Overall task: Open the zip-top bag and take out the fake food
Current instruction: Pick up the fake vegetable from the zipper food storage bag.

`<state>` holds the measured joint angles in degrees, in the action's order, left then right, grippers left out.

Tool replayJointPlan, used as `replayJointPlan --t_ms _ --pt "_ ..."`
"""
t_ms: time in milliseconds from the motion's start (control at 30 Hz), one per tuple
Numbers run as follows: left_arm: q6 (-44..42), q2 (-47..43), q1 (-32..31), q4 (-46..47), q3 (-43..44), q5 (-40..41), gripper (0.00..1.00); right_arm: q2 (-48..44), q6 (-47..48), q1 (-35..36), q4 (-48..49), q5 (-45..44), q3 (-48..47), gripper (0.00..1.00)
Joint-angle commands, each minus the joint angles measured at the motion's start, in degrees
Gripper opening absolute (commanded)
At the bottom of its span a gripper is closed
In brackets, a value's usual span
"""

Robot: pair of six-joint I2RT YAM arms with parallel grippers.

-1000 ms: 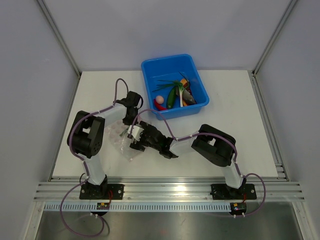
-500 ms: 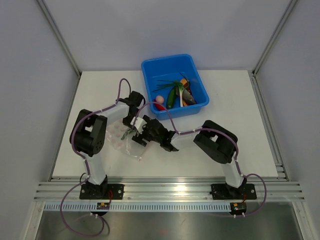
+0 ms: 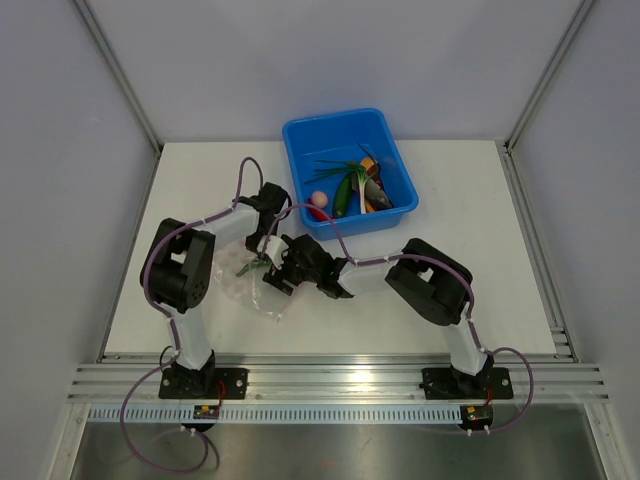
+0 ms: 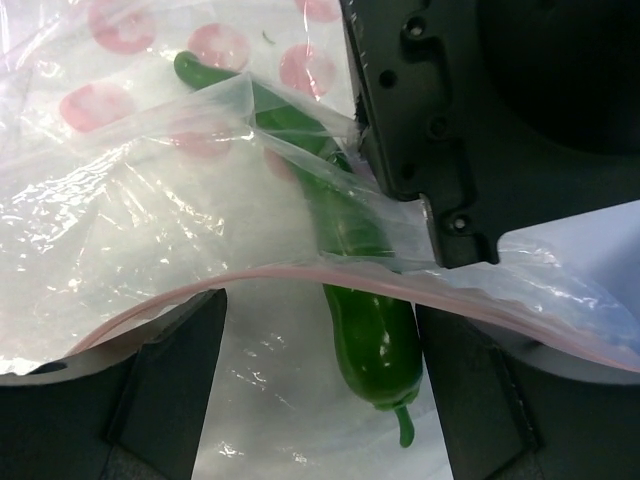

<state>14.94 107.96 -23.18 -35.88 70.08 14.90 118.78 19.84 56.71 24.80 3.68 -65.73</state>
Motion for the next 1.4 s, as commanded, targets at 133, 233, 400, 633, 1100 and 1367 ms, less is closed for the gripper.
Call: replayJointPlan --t_ms 133,233,400,633,1100,1367 --pt "0.79 -2.58 1.82 1.33 -2.58 -6.01 0.04 0.40 2.49 -0.20 -2.38 1.94 -1.68 0.77" --pt "1.06 -3.63 2.52 2.21 -3.29 -7.78 0.04 -0.04 3.72 0.42 -2.03 0.02 -1.15 0.73" --pt "1.93 -4.16 3.66 3.00 -3.55 -7.42 0.04 -0.65 5.74 1.74 -2.21 -1.92 -0.80 0.62" --pt "4.39 -6.27 6.92 5.20 -5.39 -7.42 0.04 -2.24 7.06 3.32 -3.53 -3.33 -0.45 0.41" --pt "5.72 -8.65 8.24 6.87 -6.98 -6.72 0.00 -3.65 12.77 7.88 -4.94 -17.12 -2.38 0.25" --pt "5.63 -9.61 7.89 7.49 -7.68 -6.99 0.00 -0.40 21.72 11.40 -0.29 -28.98 -4.05 0.26"
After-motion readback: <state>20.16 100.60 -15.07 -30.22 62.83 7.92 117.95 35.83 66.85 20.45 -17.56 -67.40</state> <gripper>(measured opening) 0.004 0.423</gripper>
